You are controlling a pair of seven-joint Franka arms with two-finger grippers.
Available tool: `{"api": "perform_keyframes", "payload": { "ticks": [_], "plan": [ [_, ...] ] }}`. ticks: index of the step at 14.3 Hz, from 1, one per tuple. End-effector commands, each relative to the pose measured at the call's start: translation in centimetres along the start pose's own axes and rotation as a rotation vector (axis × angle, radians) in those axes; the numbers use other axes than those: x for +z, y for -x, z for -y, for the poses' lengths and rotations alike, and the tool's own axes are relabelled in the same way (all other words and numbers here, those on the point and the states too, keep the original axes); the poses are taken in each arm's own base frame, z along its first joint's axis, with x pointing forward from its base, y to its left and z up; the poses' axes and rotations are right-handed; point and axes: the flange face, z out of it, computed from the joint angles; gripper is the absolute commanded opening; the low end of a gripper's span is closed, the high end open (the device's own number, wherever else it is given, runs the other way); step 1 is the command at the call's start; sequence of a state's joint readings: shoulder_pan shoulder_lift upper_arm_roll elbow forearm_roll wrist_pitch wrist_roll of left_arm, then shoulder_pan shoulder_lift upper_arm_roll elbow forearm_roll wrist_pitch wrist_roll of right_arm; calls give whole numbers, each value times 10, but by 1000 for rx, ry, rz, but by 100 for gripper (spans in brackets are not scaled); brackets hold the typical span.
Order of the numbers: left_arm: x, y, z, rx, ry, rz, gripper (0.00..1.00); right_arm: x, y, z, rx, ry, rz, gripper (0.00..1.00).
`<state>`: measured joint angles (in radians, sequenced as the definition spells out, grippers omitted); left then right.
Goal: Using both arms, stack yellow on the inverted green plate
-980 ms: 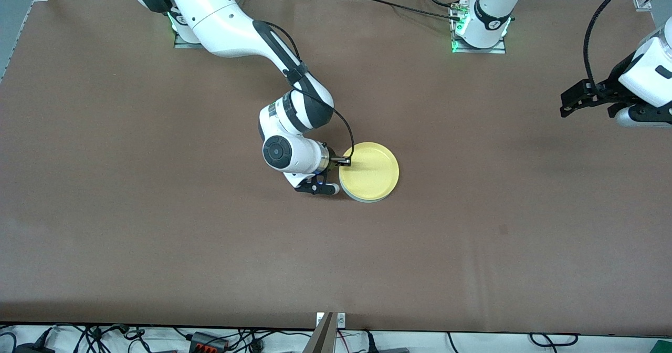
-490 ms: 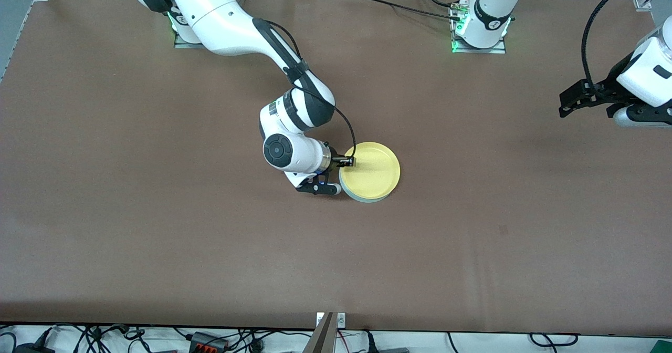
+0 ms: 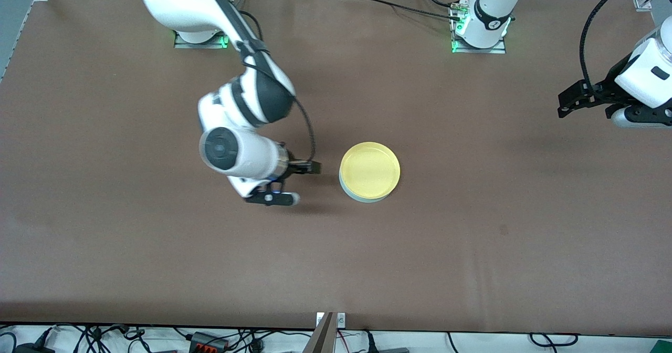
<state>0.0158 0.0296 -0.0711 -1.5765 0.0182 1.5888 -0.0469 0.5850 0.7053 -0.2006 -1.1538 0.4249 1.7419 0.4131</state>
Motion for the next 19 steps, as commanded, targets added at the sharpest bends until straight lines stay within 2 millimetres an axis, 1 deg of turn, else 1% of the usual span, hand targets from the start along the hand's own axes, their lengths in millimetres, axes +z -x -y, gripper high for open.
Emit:
{"api": "perform_keyframes", "payload": {
  "ticks": [1,2,3,4,6,7,9,10,12,14,15,16,17,18,19],
  "plan": [
    [-11,-2,-13,40,21,-23,100,-61,-5,-66,-37,15,43,100],
    [-11,-2,-20,51,14,-23,100,-79,-7,-89,-41,49,34,100],
    [-11,-1,-21,55,14,-23,100,-93,-8,-104,-57,95,15,100],
    [-11,-1,-21,60,14,-23,100,-104,-8,-115,-58,125,-6,100],
    [-11,-2,-18,55,22,-23,100,-127,-8,-142,-25,165,-23,100],
    [-11,-2,-18,55,22,-23,100,-134,-11,-156,-18,173,-28,100],
    [-11,-2,-19,57,22,-23,100,-158,-14,-184,6,185,-71,100],
    [-11,-2,-19,57,22,-23,100,-177,-10,-190,16,175,-106,100],
    [-11,-1,-19,57,23,-21,100,-198,-13,-225,63,143,-130,100],
    [-11,-1,-21,58,25,-21,100,-225,-12,-257,41,110,-174,100],
    [-11,-1,-21,59,25,-21,100,-241,-8,-270,34,141,-207,100],
    [-11,-1,-21,59,25,-21,100,-252,-3,-276,9,185,-224,100],
    [-11,-1,-21,59,25,-21,100,-266,4,-289,5,209,-242,100],
    [-11,-1,-21,59,25,-21,100,-277,11,-297,6,208,-254,100],
    [-11,-1,-21,59,25,-21,100,-285,20,-313,23,193,-261,100]
  ]
}}
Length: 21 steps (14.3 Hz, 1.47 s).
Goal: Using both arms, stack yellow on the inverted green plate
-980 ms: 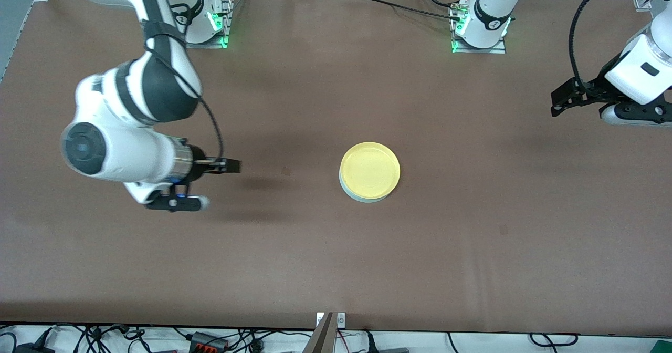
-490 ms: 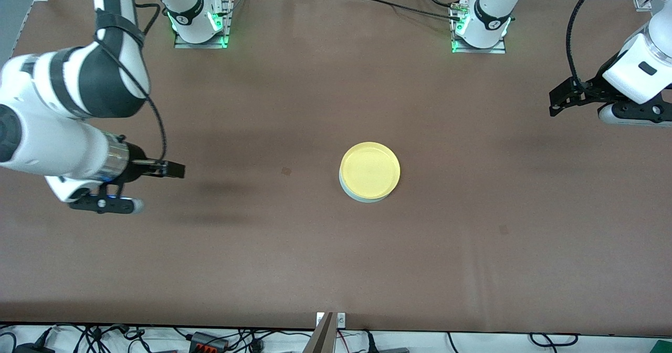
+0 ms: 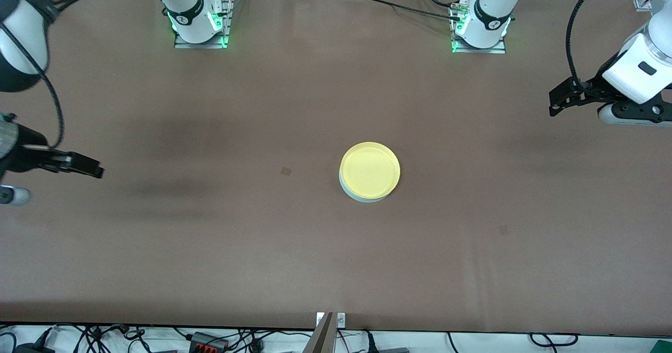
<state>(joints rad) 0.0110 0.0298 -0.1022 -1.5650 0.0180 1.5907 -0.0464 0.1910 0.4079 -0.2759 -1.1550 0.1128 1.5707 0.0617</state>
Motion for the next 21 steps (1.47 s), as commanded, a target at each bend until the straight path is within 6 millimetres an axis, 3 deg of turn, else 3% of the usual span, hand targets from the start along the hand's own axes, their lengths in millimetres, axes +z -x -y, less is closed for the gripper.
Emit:
{"api": "perform_keyframes", "payload": {
  "ticks": [1,3,5,9,14,21],
  "plan": [
    [-5,-2,-1,22,24,-8,100,-29,18,-32,-4,-21,-45,100],
    [-5,-2,-1,22,24,-8,100,-40,22,-56,-24,-35,-65,100],
    [-5,-2,-1,22,24,-8,100,-43,28,-62,-76,22,-64,100],
    [-5,-2,-2,24,24,-8,100,-41,50,-52,-100,53,-46,100],
    [-5,-2,-2,24,24,-8,100,-39,54,-49,-107,52,-26,100],
    [-5,-2,-2,22,25,-6,100,-24,97,-49,-105,46,-14,100]
  ]
}}
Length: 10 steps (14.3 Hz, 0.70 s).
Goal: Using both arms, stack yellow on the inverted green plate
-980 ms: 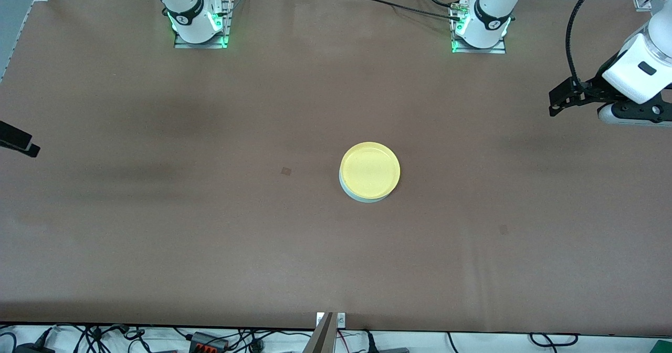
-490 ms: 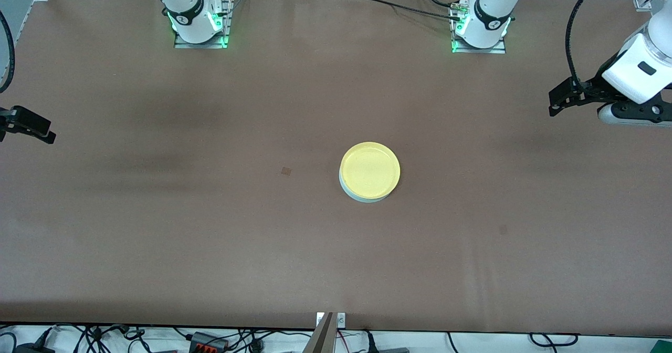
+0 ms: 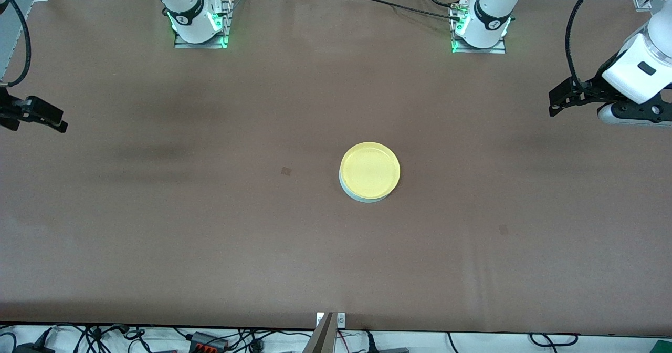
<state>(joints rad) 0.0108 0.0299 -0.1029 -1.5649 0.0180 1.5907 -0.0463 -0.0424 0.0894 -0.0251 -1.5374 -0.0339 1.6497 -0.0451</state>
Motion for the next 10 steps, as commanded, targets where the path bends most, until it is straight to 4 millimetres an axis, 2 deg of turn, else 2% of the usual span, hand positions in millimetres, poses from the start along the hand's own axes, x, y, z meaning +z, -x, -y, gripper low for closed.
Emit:
{"api": "perform_keyframes", "payload": {
  "ticks": [1,3,10],
  "plan": [
    [-5,-2,-1,21,25,-6,100,-3,20,1,-2,4,-9,100],
    [-5,-2,-1,21,23,-6,100,-3,24,3,-3,4,-11,100],
    [-5,-2,-1,21,23,-6,100,2,18,4,-8,2,0,100]
  ]
}}
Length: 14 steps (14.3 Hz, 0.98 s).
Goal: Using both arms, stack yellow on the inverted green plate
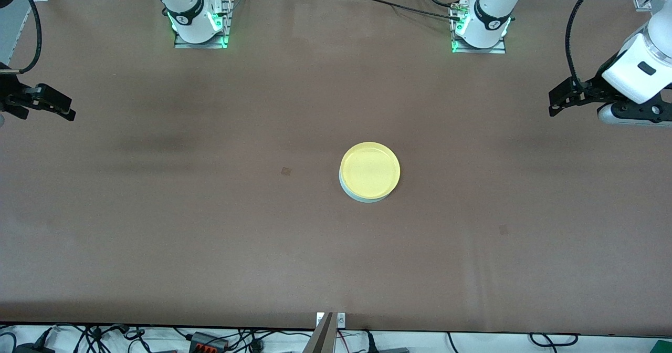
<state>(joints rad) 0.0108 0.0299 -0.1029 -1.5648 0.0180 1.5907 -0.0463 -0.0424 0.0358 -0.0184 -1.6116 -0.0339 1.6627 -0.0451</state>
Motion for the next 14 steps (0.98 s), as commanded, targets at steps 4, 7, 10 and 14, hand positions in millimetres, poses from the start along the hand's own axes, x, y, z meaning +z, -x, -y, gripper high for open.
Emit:
{"api": "perform_keyframes", "payload": {
  "ticks": [4,7,10,14],
  "plan": [
    [-6,-1,-2,21,26,-8,100,0,0,1,-7,4,-8,100],
    [-5,-1,-5,18,54,-5,100,-2,1,1,-2,4,-11,100],
    [-5,-1,-5,16,54,-5,100,-1,0,0,1,4,-12,100],
    [-5,-1,-4,21,52,-5,100,-1,0,-2,-10,3,-12,100]
  ]
}}
